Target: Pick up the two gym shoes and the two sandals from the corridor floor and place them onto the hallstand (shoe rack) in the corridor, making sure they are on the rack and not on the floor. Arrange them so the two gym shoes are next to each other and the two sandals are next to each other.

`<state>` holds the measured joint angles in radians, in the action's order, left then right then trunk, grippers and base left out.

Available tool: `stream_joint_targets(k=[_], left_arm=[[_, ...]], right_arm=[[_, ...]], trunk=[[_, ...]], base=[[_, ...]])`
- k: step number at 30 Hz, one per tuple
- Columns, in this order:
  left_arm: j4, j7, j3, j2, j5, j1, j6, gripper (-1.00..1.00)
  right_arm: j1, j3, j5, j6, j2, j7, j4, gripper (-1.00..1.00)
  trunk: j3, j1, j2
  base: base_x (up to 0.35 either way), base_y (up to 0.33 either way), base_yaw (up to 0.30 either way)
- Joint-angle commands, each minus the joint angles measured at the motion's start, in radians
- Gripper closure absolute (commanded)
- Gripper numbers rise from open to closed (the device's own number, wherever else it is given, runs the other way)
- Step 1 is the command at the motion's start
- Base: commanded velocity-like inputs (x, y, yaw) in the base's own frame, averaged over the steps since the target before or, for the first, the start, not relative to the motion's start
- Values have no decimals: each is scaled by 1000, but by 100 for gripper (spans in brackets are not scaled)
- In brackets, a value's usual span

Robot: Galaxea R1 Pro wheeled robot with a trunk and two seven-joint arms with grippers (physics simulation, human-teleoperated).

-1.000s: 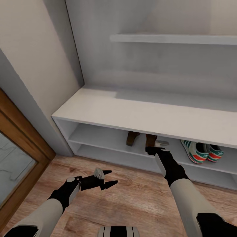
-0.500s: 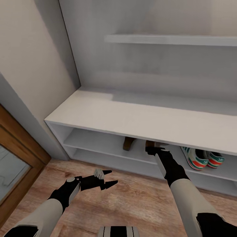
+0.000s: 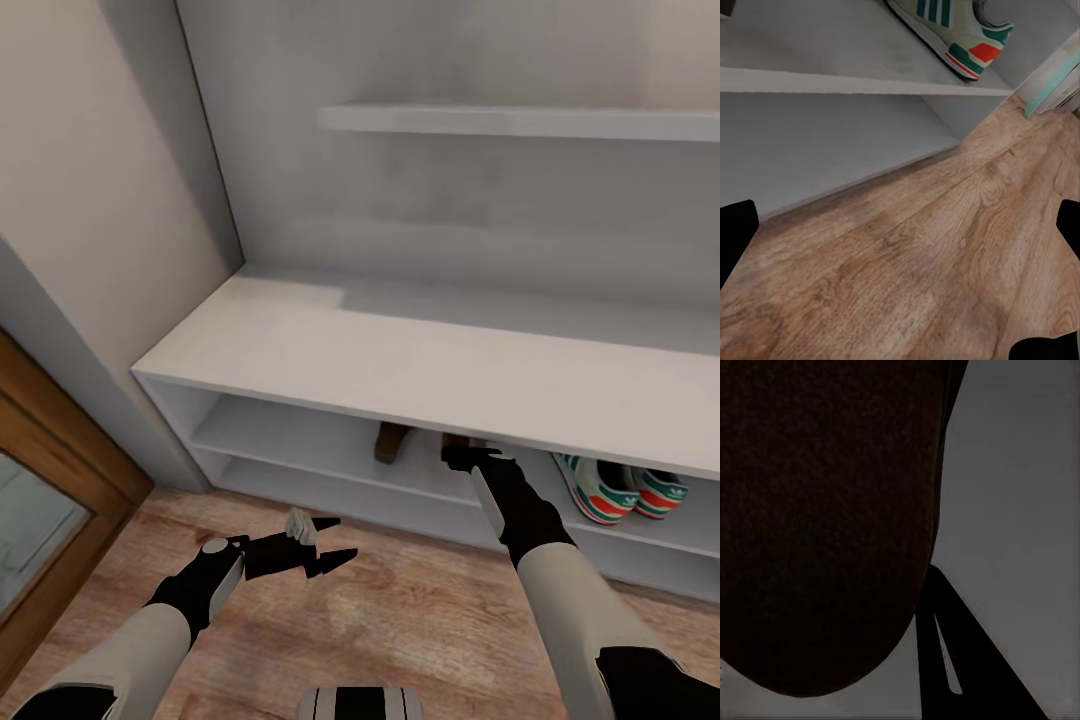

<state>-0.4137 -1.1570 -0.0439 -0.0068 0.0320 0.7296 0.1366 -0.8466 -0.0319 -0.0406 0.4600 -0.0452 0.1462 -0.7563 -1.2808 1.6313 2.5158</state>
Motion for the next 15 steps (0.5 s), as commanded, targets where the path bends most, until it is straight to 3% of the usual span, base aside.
stream_joint_targets(k=[1,15], left_arm=[[1,1,-5,1,3,1,9,-100],[0,0,-4,1,3,1,9,-100]], right_arm=[[0,-2,-7,5,-1,6,-2,100],[0,-2,-7,5,-1,6,-2,100]], trunk=[[-1,0,0],[-1,0,0]], base=[[-113,109,0],[-34,40,0]])
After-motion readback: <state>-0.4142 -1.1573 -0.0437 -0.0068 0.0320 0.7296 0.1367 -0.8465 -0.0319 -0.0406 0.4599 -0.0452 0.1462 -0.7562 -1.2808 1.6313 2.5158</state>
